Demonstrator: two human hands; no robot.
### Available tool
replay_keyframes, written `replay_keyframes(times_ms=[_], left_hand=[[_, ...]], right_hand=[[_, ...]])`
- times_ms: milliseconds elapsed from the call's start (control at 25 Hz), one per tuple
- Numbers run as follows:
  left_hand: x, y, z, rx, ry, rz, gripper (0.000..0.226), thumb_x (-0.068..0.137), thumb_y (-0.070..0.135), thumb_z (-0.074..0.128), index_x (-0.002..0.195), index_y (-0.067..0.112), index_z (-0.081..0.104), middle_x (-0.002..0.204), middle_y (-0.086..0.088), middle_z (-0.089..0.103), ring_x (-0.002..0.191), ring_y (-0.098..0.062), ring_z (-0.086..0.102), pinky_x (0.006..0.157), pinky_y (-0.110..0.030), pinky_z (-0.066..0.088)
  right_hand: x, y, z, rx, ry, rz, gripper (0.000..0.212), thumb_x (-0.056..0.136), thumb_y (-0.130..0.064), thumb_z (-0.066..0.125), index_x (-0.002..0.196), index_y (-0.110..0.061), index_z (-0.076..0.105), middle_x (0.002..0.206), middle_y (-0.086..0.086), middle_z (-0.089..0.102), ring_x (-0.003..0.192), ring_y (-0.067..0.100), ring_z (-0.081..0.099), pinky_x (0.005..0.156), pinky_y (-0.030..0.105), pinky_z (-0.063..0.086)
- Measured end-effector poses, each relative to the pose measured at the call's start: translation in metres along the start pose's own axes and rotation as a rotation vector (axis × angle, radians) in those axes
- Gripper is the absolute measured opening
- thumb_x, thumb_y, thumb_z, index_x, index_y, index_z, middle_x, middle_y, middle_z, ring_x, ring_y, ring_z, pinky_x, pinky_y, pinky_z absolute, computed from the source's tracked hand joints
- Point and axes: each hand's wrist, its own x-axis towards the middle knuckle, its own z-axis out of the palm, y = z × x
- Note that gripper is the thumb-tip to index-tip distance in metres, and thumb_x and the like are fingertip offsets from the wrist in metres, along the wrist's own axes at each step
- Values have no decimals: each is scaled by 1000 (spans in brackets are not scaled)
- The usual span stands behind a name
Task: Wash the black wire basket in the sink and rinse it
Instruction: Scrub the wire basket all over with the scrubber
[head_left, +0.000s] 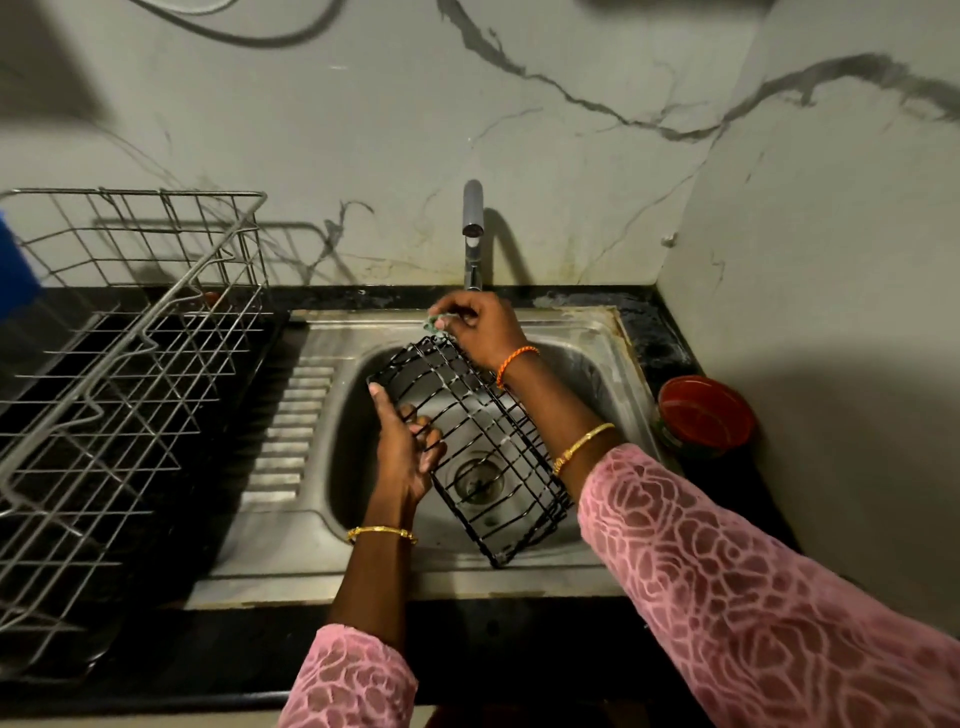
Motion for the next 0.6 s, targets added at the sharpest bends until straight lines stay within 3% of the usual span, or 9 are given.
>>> replay_keyframes(times_ms=[160, 280, 360, 440, 600], left_hand=[[7, -3, -11, -18, -3, -15, 57, 84, 74, 35, 71, 19, 39, 53, 4, 29, 32, -7, 27, 31, -14, 18], [11, -5, -17, -43, -16, -28, 59, 83, 75, 35, 77, 17, 42, 57, 2, 26, 30, -6, 25, 28, -13, 18], [11, -4, -19, -54, -25, -24, 58, 83, 75, 35, 77, 17, 41, 54, 3, 26, 30, -6, 24, 28, -13, 18], [10, -4, -17, -26, -26, -38, 60, 82, 76, 36, 76, 17, 42, 50, 5, 30, 30, -6, 26, 28, -14, 19], [6, -2, -9, 31, -24, -34, 61, 81, 78, 34, 69, 18, 36, 47, 4, 30, 28, -7, 23, 32, -14, 15]], right_hand=[[-43, 24, -2, -110, -97, -7, 19, 86, 1, 58, 101, -3, 69, 105, 7, 59, 94, 13, 54, 86, 16, 46], [-96, 42, -12, -117, -66, 29, 21, 87, 0, 56, 103, -5, 69, 103, 4, 58, 91, 10, 55, 76, 4, 42], [-117, 51, -21, -109, -25, 45, 22, 85, 2, 58, 99, -8, 71, 99, 1, 60, 91, 9, 55, 79, 7, 44], [-118, 53, -24, -101, 0, 65, 22, 85, 1, 59, 98, -11, 72, 98, -2, 60, 92, 8, 55, 82, 14, 49], [-65, 22, -8, -58, -29, 64, 19, 88, -2, 55, 103, -3, 67, 108, 4, 56, 94, 7, 50, 75, 4, 45]])
